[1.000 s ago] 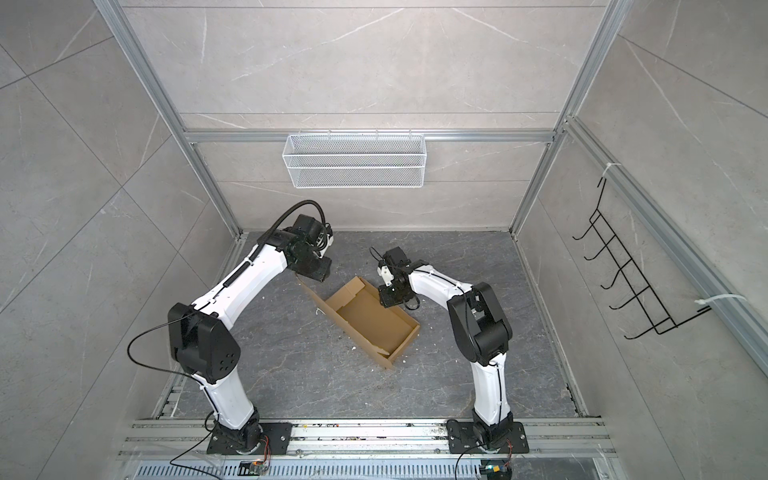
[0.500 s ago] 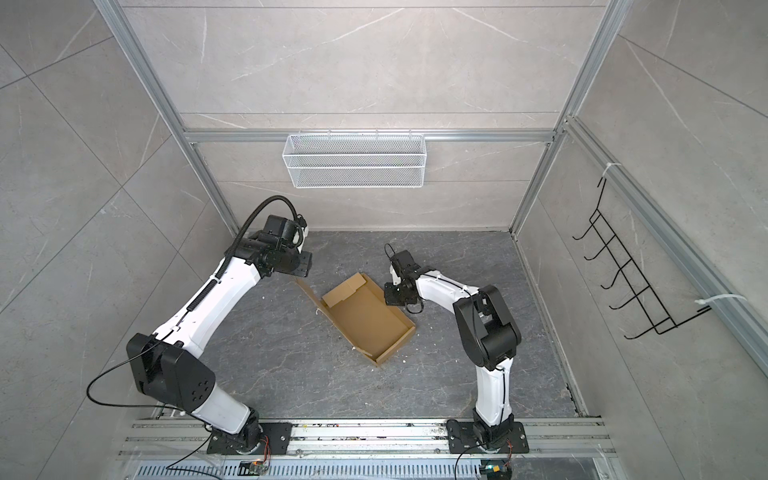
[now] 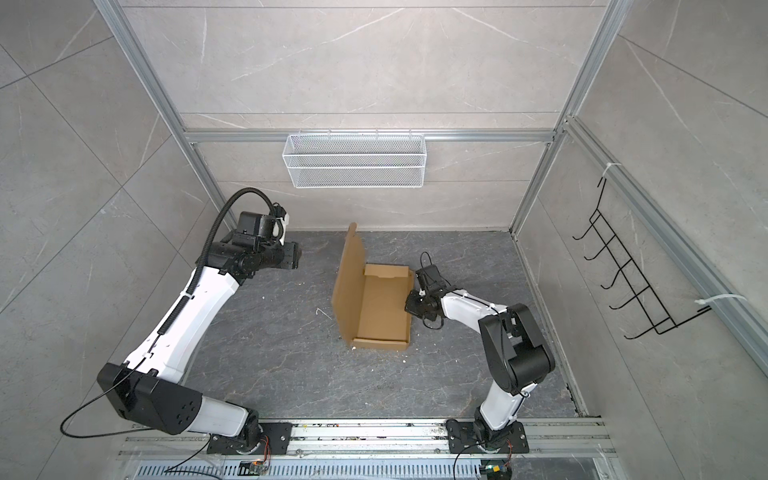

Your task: Fold the paper box

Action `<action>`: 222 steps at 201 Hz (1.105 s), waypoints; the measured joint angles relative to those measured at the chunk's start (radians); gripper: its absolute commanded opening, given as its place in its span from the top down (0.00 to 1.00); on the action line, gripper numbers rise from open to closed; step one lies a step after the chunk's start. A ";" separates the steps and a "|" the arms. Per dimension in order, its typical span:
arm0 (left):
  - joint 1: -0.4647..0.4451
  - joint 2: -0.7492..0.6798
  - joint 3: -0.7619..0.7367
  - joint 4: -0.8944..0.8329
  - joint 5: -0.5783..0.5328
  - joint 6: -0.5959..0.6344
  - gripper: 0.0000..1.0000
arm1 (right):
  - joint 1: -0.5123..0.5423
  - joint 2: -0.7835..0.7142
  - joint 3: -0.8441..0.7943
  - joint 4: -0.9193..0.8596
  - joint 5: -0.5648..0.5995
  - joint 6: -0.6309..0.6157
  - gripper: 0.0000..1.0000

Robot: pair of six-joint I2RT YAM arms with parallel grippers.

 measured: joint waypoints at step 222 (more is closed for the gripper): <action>0.199 -0.401 -0.642 0.091 0.267 -0.334 0.32 | -0.066 -0.291 0.163 -0.354 -0.010 -0.361 0.43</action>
